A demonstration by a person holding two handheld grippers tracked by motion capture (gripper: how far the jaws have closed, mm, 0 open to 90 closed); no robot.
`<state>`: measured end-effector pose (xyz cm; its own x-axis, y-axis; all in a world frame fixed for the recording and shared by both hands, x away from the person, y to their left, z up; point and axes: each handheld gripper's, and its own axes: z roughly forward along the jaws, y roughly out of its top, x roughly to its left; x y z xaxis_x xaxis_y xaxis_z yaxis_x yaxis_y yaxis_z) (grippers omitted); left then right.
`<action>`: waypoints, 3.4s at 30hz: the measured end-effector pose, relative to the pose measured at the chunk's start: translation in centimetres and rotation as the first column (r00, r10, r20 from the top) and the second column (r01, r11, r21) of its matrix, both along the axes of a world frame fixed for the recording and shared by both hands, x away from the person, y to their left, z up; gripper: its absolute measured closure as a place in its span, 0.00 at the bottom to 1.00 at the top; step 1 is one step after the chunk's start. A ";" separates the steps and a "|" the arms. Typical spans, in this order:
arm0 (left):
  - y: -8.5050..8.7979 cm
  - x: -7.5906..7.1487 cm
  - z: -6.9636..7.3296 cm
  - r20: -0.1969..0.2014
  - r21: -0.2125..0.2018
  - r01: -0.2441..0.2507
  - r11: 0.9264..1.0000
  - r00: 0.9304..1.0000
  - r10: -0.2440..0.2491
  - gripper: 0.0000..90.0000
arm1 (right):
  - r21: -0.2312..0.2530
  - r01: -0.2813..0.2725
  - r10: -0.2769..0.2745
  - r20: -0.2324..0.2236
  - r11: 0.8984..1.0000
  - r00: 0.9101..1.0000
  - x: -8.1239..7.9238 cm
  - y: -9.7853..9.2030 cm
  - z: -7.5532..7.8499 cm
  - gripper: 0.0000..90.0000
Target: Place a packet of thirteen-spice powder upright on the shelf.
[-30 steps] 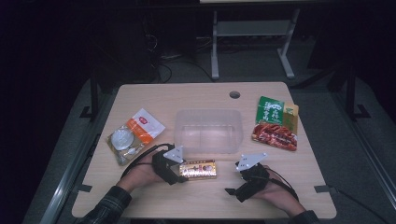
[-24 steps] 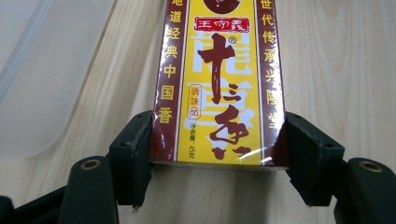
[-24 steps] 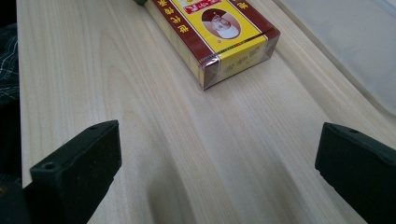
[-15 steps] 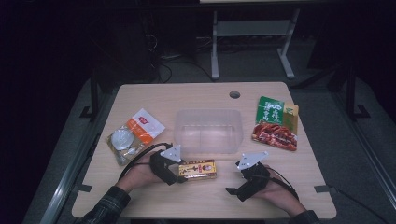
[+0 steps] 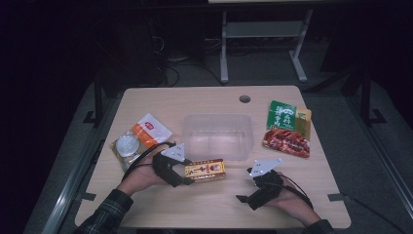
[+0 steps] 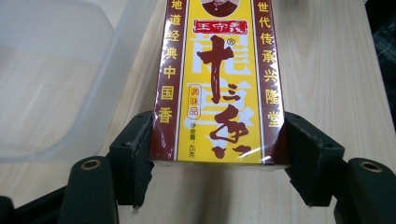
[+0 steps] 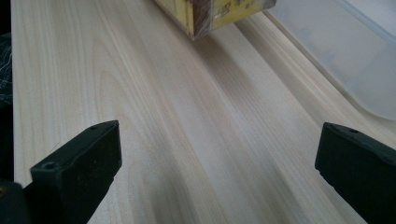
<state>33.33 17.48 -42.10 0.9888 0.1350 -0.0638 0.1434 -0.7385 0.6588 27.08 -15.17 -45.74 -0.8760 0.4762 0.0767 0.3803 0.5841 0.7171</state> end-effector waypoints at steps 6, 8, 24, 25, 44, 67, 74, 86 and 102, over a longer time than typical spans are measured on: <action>-0.4 0.6 1.9 0.017 0.004 0.016 1.000 1.000 -0.016 0.36 | 0.004 -0.001 0.001 -0.002 1.000 1.000 -0.1 0.0 0.0 0.00; -0.6 0.8 2.5 0.023 0.013 0.019 1.000 1.000 -0.019 0.36 | 0.004 -0.002 0.002 0.000 1.000 1.000 -0.1 0.0 0.0 0.00; -2.0 3.8 6.8 0.057 0.034 0.038 0.999 0.998 -0.040 0.36 | 0.010 0.000 0.000 0.007 1.000 1.000 -0.2 0.0 0.2 0.00; -2.1 4.0 7.0 0.058 0.030 0.043 0.999 0.997 -0.044 0.36 | 0.010 -0.001 0.001 0.007 1.000 1.000 -0.2 0.0 0.2 0.00; -5.6 9.6 9.1 0.081 0.058 0.095 0.994 0.992 -0.099 0.36 | 0.027 0.002 -0.002 0.006 1.000 1.000 -0.2 -0.2 0.2 0.00; -9.2 12.7 5.4 0.045 0.134 0.095 0.986 0.994 -0.101 0.36 | 0.037 -0.006 0.005 0.013 0.999 1.000 -0.1 -0.4 0.2 0.00; -9.3 12.8 5.1 0.038 0.139 0.094 0.986 0.994 -0.100 0.35 | 0.036 -0.006 0.005 0.010 0.999 1.000 0.0 -0.4 0.2 0.00; -9.5 13.0 5.0 0.031 0.112 0.088 0.990 0.995 -0.092 0.35 | 0.036 -0.004 0.004 0.009 0.999 1.000 0.0 -0.4 0.2 0.00; -10.1 12.8 5.9 0.052 0.040 0.100 0.994 0.993 -0.102 0.35 | 0.035 -0.002 0.001 0.007 0.999 1.000 0.0 -0.4 0.2 0.00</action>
